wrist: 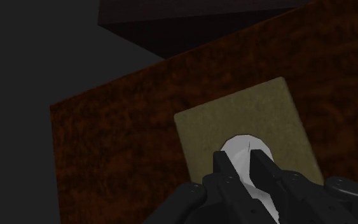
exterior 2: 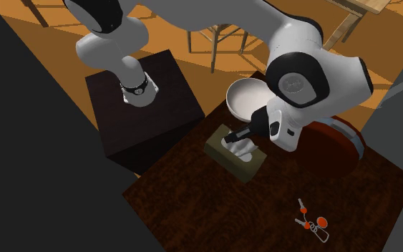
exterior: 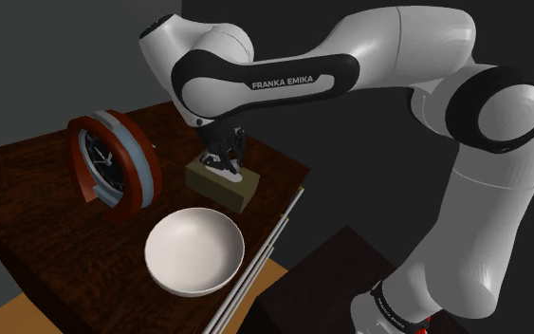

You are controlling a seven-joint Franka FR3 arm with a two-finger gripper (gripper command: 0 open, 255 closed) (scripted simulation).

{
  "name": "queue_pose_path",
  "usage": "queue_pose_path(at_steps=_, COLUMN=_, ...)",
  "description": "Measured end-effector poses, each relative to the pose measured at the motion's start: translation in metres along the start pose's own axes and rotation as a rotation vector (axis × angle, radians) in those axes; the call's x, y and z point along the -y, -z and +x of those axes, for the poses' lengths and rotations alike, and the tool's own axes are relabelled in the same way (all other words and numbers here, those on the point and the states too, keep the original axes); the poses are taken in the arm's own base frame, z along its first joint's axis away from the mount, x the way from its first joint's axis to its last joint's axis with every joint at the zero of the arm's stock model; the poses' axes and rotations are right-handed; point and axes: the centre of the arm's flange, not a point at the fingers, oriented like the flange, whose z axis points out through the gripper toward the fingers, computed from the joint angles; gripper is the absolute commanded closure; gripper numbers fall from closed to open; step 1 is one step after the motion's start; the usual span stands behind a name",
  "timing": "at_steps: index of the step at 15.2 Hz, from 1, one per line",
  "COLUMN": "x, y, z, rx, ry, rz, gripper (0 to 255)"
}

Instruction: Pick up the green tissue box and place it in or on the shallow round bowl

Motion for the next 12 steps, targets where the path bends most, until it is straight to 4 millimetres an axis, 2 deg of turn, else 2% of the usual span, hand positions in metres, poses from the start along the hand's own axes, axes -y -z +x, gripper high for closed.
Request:
queue_pose_path(at_steps=7, x=-0.001, y=0.002, z=0.000, rx=-0.001, ry=0.000, rz=0.001, gripper=255)
queue_pose_path(at_steps=12, x=-0.010, y=0.021, z=-0.007, rx=0.000, ry=0.002, rz=0.002, gripper=255)
